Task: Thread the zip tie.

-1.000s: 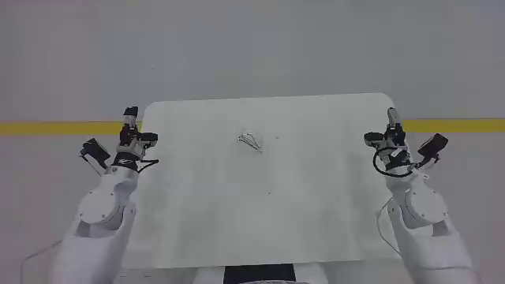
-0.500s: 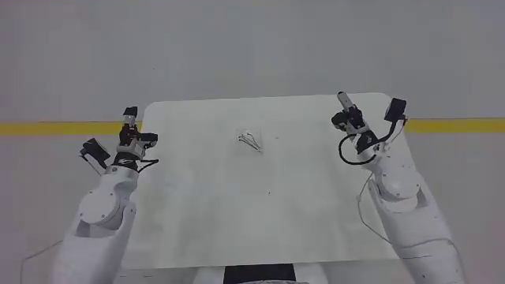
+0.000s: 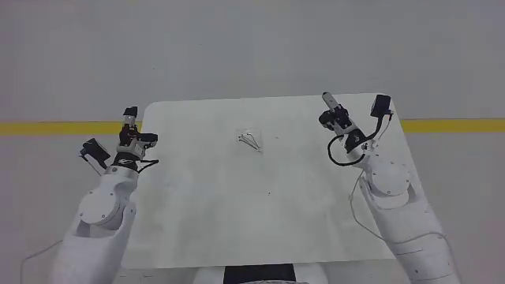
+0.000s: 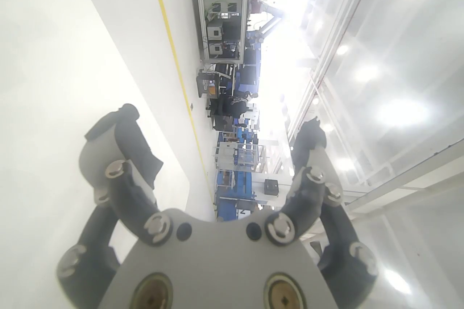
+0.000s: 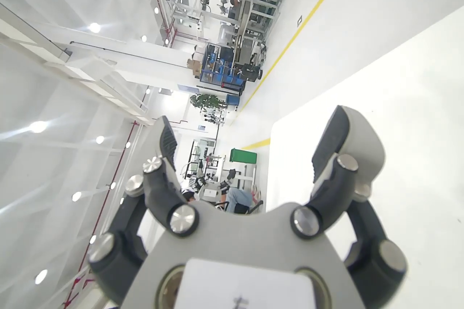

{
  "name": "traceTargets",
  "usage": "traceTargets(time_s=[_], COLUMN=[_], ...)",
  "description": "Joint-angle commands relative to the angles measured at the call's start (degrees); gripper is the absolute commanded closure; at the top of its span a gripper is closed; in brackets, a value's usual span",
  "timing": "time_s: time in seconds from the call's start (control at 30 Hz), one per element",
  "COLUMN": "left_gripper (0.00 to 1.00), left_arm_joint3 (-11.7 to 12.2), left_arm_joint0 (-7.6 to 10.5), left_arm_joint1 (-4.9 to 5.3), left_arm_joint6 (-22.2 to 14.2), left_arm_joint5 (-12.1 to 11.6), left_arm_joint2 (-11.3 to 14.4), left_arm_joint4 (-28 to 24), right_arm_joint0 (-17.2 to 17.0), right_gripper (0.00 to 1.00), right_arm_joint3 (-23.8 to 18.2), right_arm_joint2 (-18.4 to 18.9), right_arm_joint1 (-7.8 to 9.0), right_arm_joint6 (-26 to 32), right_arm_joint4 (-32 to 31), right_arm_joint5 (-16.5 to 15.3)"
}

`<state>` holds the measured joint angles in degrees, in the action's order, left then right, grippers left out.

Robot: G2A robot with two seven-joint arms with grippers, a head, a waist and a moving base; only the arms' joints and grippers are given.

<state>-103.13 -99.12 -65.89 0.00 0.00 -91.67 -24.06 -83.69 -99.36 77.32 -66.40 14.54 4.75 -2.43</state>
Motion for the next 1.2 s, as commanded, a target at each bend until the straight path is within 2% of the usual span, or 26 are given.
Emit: traceTargets(time_s=[0.0,0.13,0.27,1.1,1.13,1.17], left_gripper=[0.0,0.0,0.0,0.0,0.0,0.0], left_arm_joint3=[0.0,0.0,0.0,0.0,0.0,0.0], left_arm_joint0=[0.0,0.0,0.0,0.0,0.0,0.0], left_arm_joint1=[0.0,0.0,0.0,0.0,0.0,0.0], left_arm_joint6=[0.0,0.0,0.0,0.0,0.0,0.0], left_arm_joint5=[0.0,0.0,0.0,0.0,0.0,0.0], left_arm_joint2=[0.0,0.0,0.0,0.0,0.0,0.0], left_arm_joint4=[0.0,0.0,0.0,0.0,0.0,0.0], right_arm_joint0=[4.0,10.5,14.6,14.6,16.6,18.7], right_gripper=[0.0,0.0,0.0,0.0,0.0,0.0], right_arm_joint3=[0.5,3.4,6.5,6.5,5.5,6.7], right_arm_joint2=[-2.5,-7.3,-11.8,-11.8,-13.2,-14.5], right_arm_joint1=[-0.03,-0.29,-0.99,-0.99,-0.9,-0.99], right_arm_joint6=[6.7,14.3,18.8,18.8,21.6,23.5], right_arm_joint4=[-2.4,-8.0,-8.2,-8.2,-12.7,-15.2], right_arm_joint5=[0.0,0.5,1.2,1.2,-0.1,-0.5])
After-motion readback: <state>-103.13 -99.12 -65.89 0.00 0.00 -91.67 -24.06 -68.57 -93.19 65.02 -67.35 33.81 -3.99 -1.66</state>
